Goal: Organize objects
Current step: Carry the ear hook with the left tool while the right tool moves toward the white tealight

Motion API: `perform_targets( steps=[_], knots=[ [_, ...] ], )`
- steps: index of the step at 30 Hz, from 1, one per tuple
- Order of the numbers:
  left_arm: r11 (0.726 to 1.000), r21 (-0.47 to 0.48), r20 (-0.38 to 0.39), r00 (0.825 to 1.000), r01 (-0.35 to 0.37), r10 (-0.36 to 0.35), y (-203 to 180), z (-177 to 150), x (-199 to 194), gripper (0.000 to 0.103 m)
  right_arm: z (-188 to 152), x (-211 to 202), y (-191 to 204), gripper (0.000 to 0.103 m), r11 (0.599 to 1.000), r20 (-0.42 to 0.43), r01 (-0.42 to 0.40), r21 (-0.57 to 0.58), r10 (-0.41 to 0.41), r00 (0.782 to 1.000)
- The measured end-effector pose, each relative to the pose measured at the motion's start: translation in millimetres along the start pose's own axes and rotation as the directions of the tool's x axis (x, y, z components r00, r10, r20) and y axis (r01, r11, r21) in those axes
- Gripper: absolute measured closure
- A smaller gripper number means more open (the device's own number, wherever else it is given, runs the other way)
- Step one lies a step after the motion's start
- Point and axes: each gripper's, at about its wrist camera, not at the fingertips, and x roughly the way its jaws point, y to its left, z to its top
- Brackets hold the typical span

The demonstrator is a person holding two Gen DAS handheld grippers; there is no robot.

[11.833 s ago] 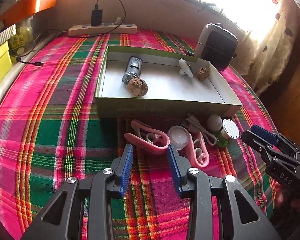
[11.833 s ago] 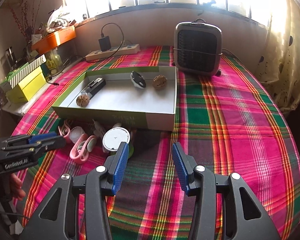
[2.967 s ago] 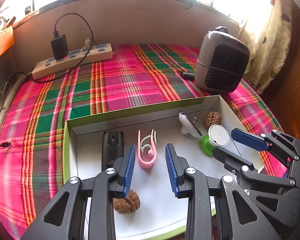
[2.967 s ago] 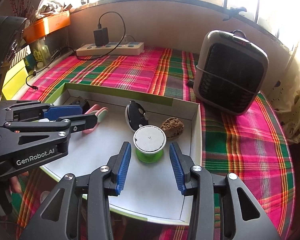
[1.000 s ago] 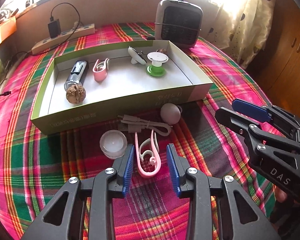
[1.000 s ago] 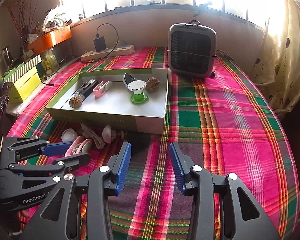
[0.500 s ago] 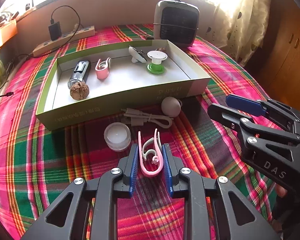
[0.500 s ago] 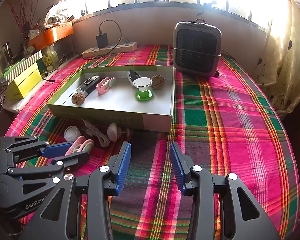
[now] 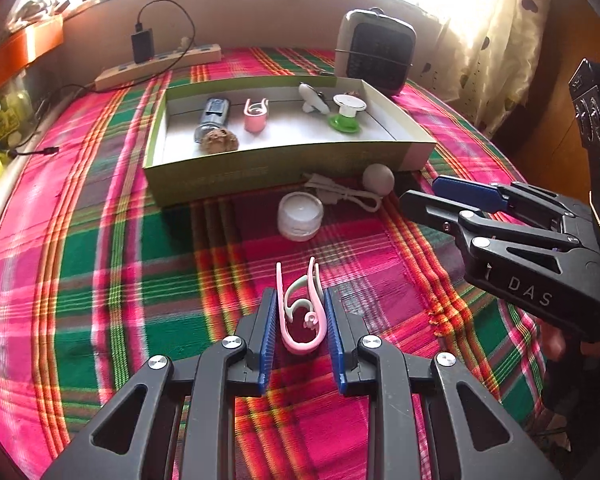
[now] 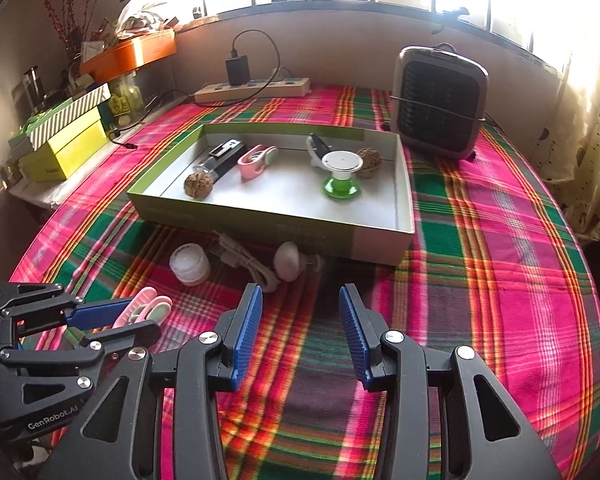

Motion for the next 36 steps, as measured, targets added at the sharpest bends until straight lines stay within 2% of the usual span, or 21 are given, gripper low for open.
perform_targets(
  steps=[8,22,36],
  knots=[
    [0.999,-0.043,0.009,1.0,-0.011,0.011,20,-2,-3,0.082,2,5,22,0.062,0.999,-0.01,-0.037,-0.033,0.037,0.999],
    [0.994,-0.101,0.033,0.998,-0.046,0.049,47,4,-1,0.082,9,34,58,0.062,0.985,-0.062,-0.149,-0.09,0.144,0.988],
    [0.992,-0.114,0.046,0.998,-0.043,0.049,58,12,4,0.082,17,48,69,0.062,0.982,-0.086,-0.145,-0.124,0.134,0.987]
  ],
)
